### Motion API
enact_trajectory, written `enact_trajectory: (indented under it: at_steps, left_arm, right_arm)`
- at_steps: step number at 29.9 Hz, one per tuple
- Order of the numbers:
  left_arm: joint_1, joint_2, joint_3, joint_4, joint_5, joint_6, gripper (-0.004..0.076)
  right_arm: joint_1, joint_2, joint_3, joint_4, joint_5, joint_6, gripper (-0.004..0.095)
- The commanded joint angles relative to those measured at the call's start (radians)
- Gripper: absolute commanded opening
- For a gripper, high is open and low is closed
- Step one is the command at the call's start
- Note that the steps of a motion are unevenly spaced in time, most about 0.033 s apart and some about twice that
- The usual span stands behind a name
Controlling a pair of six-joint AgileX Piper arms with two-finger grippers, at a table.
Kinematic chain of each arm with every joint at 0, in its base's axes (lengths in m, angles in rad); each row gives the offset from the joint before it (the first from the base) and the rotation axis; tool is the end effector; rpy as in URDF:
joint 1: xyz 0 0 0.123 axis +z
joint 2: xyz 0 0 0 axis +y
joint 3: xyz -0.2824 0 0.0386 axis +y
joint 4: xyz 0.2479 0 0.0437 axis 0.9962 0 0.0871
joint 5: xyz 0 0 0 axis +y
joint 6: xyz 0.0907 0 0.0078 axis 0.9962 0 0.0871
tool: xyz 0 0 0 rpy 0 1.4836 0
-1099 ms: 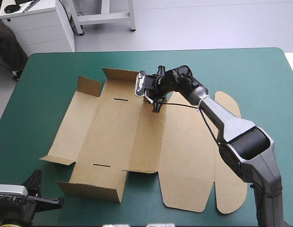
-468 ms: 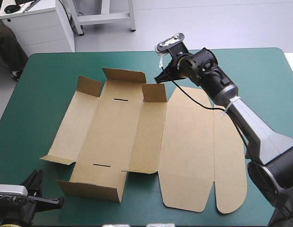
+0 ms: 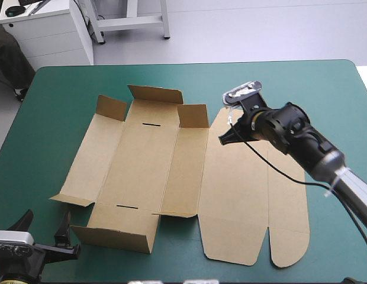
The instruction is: Fold the box
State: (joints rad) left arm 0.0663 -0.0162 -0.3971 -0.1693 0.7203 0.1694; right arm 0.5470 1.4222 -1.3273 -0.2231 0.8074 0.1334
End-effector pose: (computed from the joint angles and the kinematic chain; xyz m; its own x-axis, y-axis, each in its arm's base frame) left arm 0.0155 -0.0091 0.2774 -0.2087 0.0276 -0.9776 0.0513 0.9985 0.0172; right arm 0.2720 0.1486 0.3633 -0.6048 -0.3939 -0.6921 -0.4321 0.8924 -0.1303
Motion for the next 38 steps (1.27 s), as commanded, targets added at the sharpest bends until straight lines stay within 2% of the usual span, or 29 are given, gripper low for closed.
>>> enact_trajectory:
  at_steps: [1,6,10,17,24,28,31,34,38]
  left_arm:
    - [-0.004,0.007,-0.033,-0.014,-0.09,-0.013,0.0522]
    - [-0.004,0.133,-0.131,-0.009,-0.11,-0.011,0.0517]
    - [-0.004,0.301,-0.272,0.024,-0.094,-0.004,0.0517]
    - [-0.004,0.637,-0.528,0.09,-0.016,0.056,0.0517]
    - [0.001,0.922,-0.647,0.075,0.079,0.116,0.0517]
    - [0.083,1.035,-0.677,-0.022,0.079,0.136,0.0517]
    - [0.18,1.124,-0.682,-0.189,0.095,0.19,0.0517]
    - [0.272,1.229,-0.682,-0.363,0.174,0.345,0.0517]
    - [0.344,1.362,-0.682,-0.382,0.298,0.425,0.0517]
  right_arm:
    - [-0.005,-0.146,0.078,-0.029,-0.067,0.015,-0.0001]
    - [-0.005,-0.318,0.22,-0.035,-0.067,0.054,-0.0001]
    - [-0.005,-0.426,0.316,-0.035,-0.058,0.054,-0.0001]
    - [-0.005,-0.603,0.45,-0.025,-0.004,0.1,-0.0001]
    - [-0.005,-0.762,0.576,-0.019,-0.005,0.152,-0.0001]
    - [-0.005,-0.843,0.642,-0.008,0.005,0.152,-0.0001]
    - [-0.005,-0.885,0.665,-0.008,0.017,0.152,-0.0001]
    - [-0.005,-0.916,0.666,-0.008,0.024,0.152,-0.0001]
    - [-0.005,-0.94,0.666,-0.008,0.024,0.155,-0.0001]
